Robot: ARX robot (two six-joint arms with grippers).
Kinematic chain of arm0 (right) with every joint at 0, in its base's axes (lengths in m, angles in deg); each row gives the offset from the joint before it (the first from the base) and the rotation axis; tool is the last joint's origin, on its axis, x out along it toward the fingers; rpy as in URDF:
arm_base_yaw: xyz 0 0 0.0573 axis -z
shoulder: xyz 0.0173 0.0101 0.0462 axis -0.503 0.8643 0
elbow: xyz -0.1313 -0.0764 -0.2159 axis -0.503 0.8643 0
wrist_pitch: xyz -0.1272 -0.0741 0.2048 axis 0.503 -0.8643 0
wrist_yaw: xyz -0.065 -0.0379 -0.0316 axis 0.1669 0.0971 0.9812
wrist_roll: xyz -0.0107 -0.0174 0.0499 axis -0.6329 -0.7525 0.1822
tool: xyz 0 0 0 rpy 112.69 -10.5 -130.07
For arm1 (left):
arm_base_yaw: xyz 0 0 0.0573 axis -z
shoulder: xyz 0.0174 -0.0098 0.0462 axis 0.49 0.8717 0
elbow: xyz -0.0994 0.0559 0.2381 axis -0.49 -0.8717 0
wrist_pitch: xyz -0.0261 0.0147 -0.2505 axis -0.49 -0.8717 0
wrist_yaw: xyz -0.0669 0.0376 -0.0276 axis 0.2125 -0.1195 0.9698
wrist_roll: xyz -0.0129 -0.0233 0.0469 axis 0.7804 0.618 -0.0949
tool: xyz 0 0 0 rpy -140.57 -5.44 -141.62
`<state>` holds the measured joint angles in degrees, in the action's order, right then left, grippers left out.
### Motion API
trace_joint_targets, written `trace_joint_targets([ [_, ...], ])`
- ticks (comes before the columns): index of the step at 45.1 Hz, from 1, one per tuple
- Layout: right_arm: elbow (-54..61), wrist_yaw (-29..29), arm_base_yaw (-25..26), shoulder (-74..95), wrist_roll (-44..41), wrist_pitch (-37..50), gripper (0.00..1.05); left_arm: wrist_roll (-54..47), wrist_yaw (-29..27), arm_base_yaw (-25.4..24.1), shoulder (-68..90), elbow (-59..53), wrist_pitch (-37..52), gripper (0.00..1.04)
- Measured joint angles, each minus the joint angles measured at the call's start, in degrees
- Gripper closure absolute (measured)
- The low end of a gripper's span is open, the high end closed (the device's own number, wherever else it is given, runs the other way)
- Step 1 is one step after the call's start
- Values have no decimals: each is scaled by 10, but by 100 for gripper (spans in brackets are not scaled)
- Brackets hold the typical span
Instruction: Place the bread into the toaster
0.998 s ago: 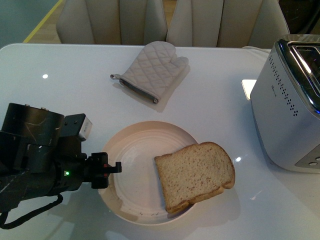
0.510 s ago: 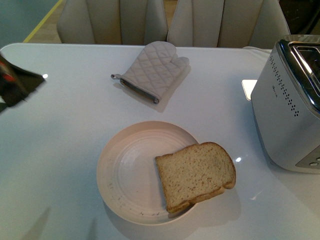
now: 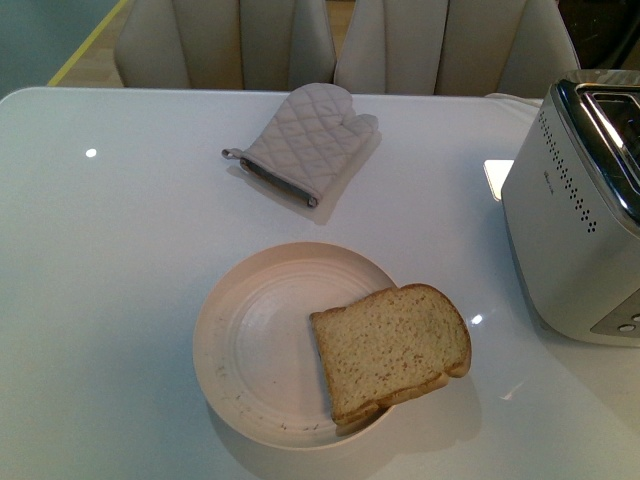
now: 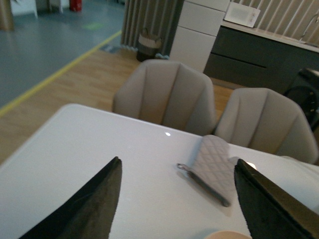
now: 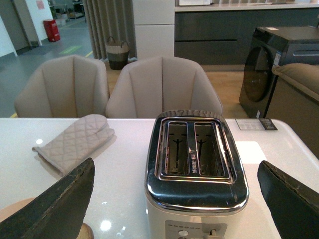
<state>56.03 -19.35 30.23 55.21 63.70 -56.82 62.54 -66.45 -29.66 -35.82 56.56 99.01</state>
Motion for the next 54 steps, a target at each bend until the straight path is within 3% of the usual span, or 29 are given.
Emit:
trace_joint_targets([
  [8, 0, 0, 0, 0, 0, 0, 9, -72, -7, 1, -61, -25, -7, 67],
  [19, 0, 0, 0, 0, 0, 0, 9, -89, -6, 2, -99, -52, -19, 102],
  [47, 0, 0, 0, 0, 0, 0, 9, -94, -7, 2, -187, -97, -58, 102],
  [50, 0, 0, 0, 0, 0, 0, 9, -94, -7, 2, -253, -97, -140, 102],
  [54, 0, 0, 0, 0, 0, 0, 9, -94, -7, 2, -279, -97, -152, 102],
])
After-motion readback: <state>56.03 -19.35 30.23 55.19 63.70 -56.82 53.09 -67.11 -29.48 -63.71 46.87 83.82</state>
